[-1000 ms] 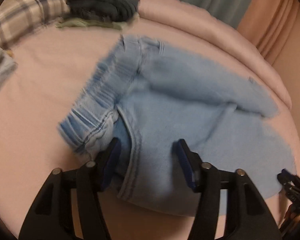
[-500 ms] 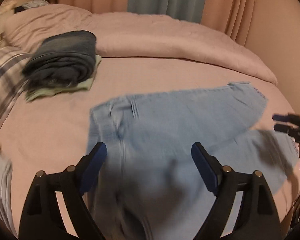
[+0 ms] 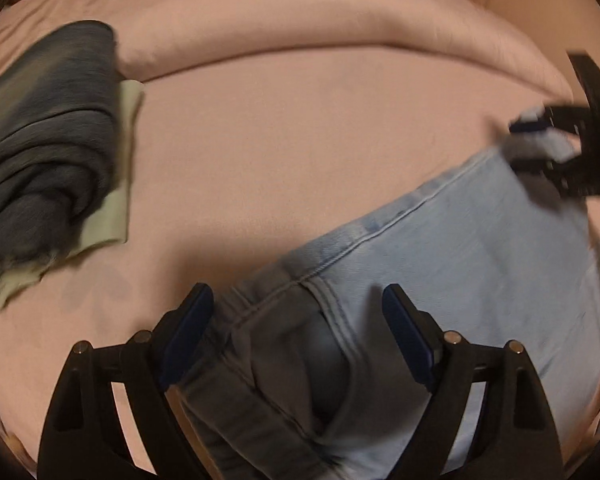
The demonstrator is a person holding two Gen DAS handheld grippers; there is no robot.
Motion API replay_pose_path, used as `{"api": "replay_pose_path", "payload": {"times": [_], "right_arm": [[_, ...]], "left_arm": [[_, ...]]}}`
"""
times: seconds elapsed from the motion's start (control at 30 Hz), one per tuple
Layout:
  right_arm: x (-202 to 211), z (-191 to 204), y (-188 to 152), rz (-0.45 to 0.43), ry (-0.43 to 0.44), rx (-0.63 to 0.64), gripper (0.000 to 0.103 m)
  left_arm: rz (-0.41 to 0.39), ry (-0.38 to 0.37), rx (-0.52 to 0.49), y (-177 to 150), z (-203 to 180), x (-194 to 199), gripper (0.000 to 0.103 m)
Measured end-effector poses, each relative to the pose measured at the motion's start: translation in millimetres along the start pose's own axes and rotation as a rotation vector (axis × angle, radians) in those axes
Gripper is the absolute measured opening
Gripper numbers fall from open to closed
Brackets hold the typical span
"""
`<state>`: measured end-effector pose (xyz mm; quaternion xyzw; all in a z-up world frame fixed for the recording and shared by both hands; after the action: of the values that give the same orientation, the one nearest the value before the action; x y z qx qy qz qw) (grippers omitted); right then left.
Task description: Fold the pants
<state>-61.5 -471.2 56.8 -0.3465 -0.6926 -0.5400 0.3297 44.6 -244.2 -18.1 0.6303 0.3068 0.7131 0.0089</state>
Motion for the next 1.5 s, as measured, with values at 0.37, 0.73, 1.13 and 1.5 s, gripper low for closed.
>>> {"api": "replay_pose_path", "payload": {"times": [0.37,0.73,1.13,1.5], "right_arm": [[-21.7,3.9,3.6,0.176,0.125,0.030,0.039],[35.6,51.3,3.1,0.037,-0.258,0.104,0.007],[203.9,149.6,-72.3,-0.363,-0.430,0.083,0.006],[156.2,201.5,-172.9,-0.193,-0.286,0.098,0.006]], "left_arm": [[0.091,-0.029,-0.172,-0.1,-24.7,-11.9,0.045],[-0.068,0.381,-0.208,5.4,-68.0,38.3,0.018],[-0.447,0.524,-0.364,-92.2,-144.1,171.0,0.017],[-0.304,0.543,-0.594,-203.7,-186.3,142.2,0.018]]}}
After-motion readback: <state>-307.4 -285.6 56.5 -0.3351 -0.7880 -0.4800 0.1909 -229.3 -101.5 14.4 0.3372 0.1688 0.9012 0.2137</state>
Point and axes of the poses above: each gripper's, at about its wrist camera, not at the fingertips, and x roughly against the way its jaws point, z to its left, y to its top, the point moved 4 cm from there along -x, roughly the way its jaws point, and after that the axes turned 5 degrees about -x, right-handed, at the moved point
